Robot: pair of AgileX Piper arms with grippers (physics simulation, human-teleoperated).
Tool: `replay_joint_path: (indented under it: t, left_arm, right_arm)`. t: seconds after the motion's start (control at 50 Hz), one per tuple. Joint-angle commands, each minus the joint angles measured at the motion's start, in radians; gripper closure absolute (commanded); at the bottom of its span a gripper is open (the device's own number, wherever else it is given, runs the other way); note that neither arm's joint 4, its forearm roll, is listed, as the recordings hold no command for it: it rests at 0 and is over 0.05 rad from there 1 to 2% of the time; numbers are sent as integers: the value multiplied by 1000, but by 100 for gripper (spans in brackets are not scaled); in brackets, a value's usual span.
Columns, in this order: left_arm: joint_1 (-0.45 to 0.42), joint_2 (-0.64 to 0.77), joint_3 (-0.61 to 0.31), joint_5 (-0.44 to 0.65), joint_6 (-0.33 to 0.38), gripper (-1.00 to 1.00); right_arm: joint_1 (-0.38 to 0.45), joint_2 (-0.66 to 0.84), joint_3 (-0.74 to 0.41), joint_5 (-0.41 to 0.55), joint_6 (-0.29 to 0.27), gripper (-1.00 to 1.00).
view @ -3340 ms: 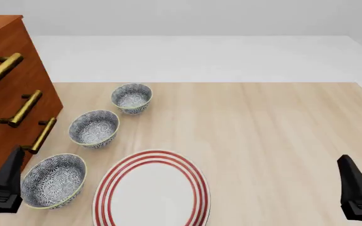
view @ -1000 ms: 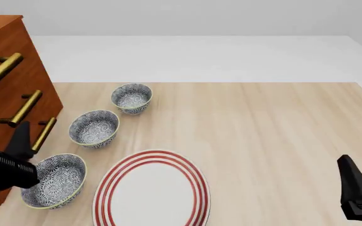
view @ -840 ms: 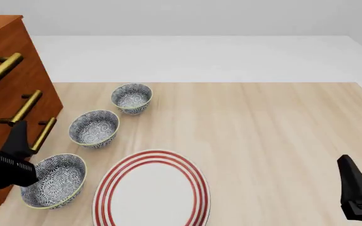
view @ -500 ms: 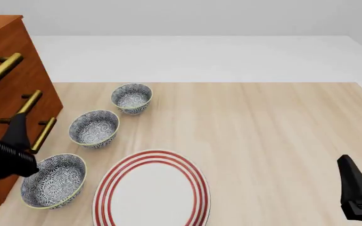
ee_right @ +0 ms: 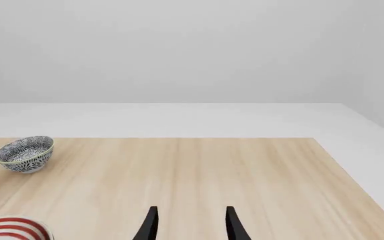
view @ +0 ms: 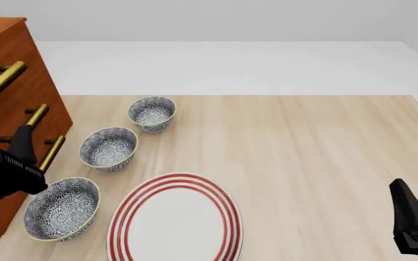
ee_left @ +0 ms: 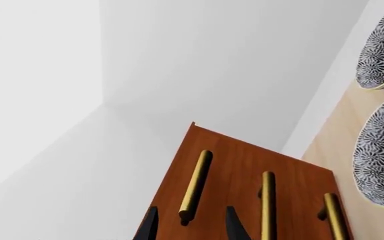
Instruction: Open the top drawer of the cabinet.
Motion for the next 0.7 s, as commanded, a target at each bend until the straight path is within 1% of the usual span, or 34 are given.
replay_joint_path:
  t: [0.02,0.16,0.28,0.7]
  left_arm:
    - [12,31,-25,0,5,-100]
    - [29,45,-38,0,3,-100]
    - [55,55,-46,0,-14,-100]
    - [81,77,-80,0,-3,-100]
  right_arm:
    - [0,0,0,0,0,-100]
    - [0,0,0,0,0,-100]
    - [0,0,0,0,0,-100]
    - [0,0,0,0,0,-100]
